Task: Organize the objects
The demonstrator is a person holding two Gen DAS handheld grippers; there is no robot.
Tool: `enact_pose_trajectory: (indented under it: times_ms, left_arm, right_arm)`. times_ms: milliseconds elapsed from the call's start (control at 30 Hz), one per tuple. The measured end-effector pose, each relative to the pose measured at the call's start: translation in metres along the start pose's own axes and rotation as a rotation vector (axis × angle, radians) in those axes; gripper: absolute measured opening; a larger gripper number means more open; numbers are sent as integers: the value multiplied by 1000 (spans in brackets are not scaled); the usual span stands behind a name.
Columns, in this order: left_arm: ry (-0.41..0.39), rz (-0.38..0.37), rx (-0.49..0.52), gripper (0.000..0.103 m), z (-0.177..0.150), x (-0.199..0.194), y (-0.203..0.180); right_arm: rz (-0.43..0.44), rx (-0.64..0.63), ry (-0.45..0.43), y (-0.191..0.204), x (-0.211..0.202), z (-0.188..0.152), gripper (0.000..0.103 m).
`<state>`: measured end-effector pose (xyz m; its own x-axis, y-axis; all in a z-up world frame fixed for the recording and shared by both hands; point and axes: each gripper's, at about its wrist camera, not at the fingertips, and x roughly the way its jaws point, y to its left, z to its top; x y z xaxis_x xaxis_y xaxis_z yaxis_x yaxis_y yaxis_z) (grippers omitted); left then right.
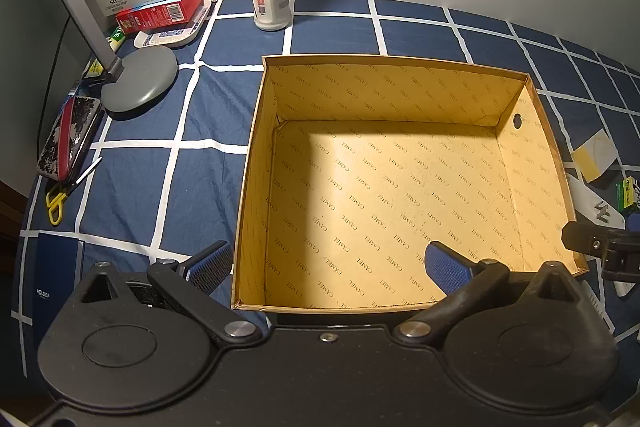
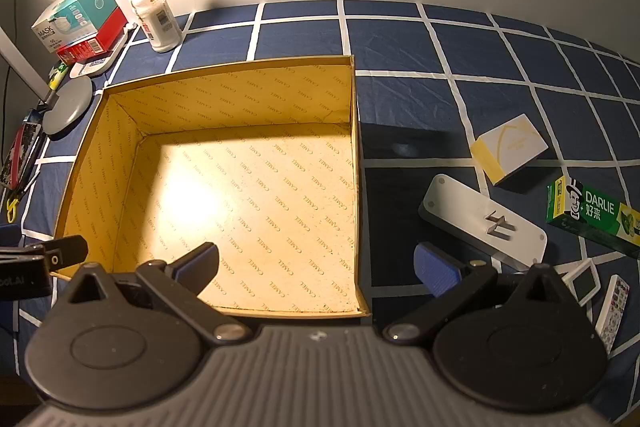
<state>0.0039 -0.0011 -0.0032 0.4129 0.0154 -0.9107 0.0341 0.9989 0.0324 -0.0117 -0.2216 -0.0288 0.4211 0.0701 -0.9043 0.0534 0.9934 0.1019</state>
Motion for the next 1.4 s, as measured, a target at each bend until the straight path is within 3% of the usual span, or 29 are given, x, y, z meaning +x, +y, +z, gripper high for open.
enact_pose_trajectory:
  times_ms: [1400]
  left_arm:
    - [-1,-3,0,103,2,1,6]
  right_arm:
    - [-3,-3,5,7,1,2,103]
